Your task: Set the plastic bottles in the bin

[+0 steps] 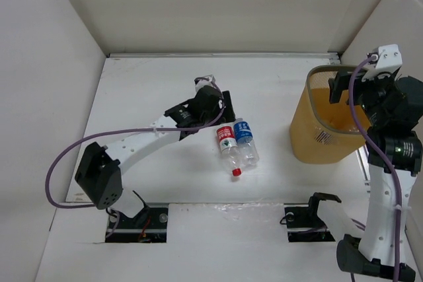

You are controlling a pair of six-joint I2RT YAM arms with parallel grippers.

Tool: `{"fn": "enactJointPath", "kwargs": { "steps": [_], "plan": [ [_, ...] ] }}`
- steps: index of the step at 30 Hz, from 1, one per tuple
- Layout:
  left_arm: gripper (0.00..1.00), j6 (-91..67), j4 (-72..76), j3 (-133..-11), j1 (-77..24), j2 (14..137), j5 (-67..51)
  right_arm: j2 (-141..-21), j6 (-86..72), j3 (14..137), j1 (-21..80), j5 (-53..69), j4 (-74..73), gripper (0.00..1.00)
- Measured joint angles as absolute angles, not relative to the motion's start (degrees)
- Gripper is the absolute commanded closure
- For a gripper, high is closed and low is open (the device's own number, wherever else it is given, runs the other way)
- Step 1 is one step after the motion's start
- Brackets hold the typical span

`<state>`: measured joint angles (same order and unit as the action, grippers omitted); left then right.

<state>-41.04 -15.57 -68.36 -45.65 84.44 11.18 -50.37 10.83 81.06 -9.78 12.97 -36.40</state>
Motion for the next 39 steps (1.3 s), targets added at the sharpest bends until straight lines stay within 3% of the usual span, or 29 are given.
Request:
{"fn": "enactJointPath", "kwargs": {
  "steps": [20, 24, 28, 31, 32, 34, 36, 39],
  "plan": [
    [0.0, -47.81, -16.91, -65.98, -45.65, 98.54, 12.93, -43.16, 14.24, 76.51, -9.78, 20.93, -36.03, 0.0],
    [0.05, -48.56, -16.1, -65.98, -45.63, 99.31, 13.8, -42.46, 15.31, 75.94, -9.78, 21.65, -36.07, 0.0],
    [0.18, -49.1, -15.16, -66.0, -45.65, 101.82, 14.17, -42.22, 15.81, 75.94, -9.78, 22.06, -36.07, 0.0],
    [0.19, -49.54, -15.03, -66.0, -45.58, 104.47, 14.74, -41.95, 15.97, 75.94, -9.78, 22.46, -36.05, 0.0],
    [0.28, -49.78, -14.52, -66.06, -45.54, 104.51, 14.96, -41.89, 16.01, 75.94, -9.78, 22.57, -36.03, 0.0],
    [0.33, -50.26, -13.74, -65.67, -45.45, 104.51, 15.18, -41.85, 16.16, 75.94, -9.78, 22.83, -36.03, 0.0],
    [0.43, -50.72, -12.99, -64.86, -45.04, 104.16, 15.2, -41.85, 16.21, 75.92, -9.78, 23.0, -36.05, 0.0],
    [0.76, -51.88, -11.64, -62.89, -44.27, 102.5, 15.18, -41.82, 16.34, 75.66, -9.78, 23.38, -35.9, 0.0]
  ]
}}
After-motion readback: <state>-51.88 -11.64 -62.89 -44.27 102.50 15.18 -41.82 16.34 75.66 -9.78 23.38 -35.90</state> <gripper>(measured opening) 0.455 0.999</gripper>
